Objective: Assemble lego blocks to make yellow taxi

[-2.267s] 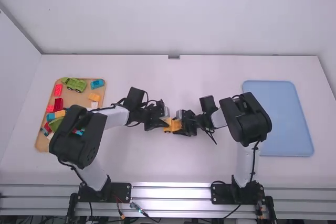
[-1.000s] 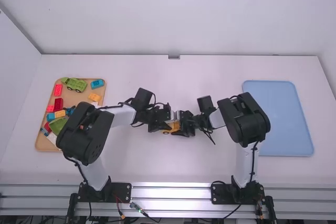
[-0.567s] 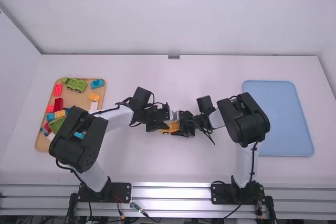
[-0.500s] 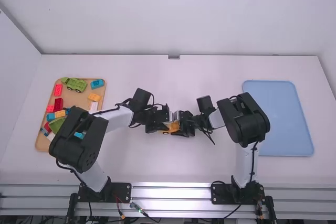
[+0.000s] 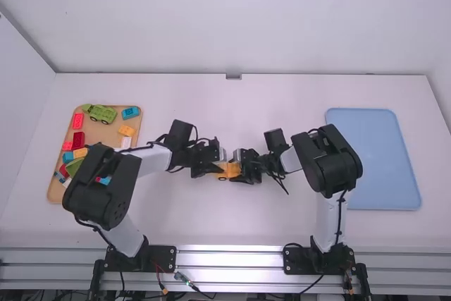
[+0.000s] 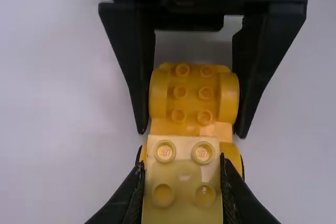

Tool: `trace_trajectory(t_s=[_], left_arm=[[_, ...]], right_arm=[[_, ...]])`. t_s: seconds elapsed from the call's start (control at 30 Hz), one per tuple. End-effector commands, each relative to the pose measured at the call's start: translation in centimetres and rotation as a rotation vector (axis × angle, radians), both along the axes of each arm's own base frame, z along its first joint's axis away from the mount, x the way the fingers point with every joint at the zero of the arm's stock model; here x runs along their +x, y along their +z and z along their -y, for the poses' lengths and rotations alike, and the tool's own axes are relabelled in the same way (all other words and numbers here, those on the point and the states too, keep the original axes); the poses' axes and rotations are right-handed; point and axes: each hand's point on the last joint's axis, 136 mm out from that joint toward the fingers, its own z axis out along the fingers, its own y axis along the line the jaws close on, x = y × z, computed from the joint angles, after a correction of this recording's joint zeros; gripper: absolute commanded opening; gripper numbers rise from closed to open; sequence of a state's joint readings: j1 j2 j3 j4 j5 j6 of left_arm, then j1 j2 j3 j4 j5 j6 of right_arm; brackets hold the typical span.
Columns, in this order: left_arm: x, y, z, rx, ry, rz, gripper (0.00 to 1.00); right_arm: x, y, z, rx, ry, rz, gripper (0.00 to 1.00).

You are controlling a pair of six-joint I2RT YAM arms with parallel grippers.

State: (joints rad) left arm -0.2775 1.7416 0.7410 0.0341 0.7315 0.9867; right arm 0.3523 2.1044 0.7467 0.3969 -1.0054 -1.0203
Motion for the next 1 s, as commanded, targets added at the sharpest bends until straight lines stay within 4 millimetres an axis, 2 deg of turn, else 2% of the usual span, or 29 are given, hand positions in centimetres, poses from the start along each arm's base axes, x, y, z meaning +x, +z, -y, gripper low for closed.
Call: trace_trajectory(t_s=[0.0,0.6,0.87,0.97], left_arm=[[-1.1,-0.1,0.9,-0.050,-0.039,-0.037,0.02],[-1.0,-1.9,0.7,-0.021,-0.029,-0.056,0.02],[-1.2,-1.7,1.1,-0.043,-0.044,-0.057,0.02],[-1.1,-1.6,1.1,-0.045,-0.045,-0.054,0.31]], right_arm=[[0.3,-1.9,1.0,-0.088,-0.048,-0.011,0.58],[0.2,-1.8,1.0,-0.086,-0.046,-0.012,0.58],[0.2,-1.8,1.0,-0.086,-0.046,-0.012,0.58],[0.2,-1.9,1.0,-0.087,-0.046,-0.014,0.58]])
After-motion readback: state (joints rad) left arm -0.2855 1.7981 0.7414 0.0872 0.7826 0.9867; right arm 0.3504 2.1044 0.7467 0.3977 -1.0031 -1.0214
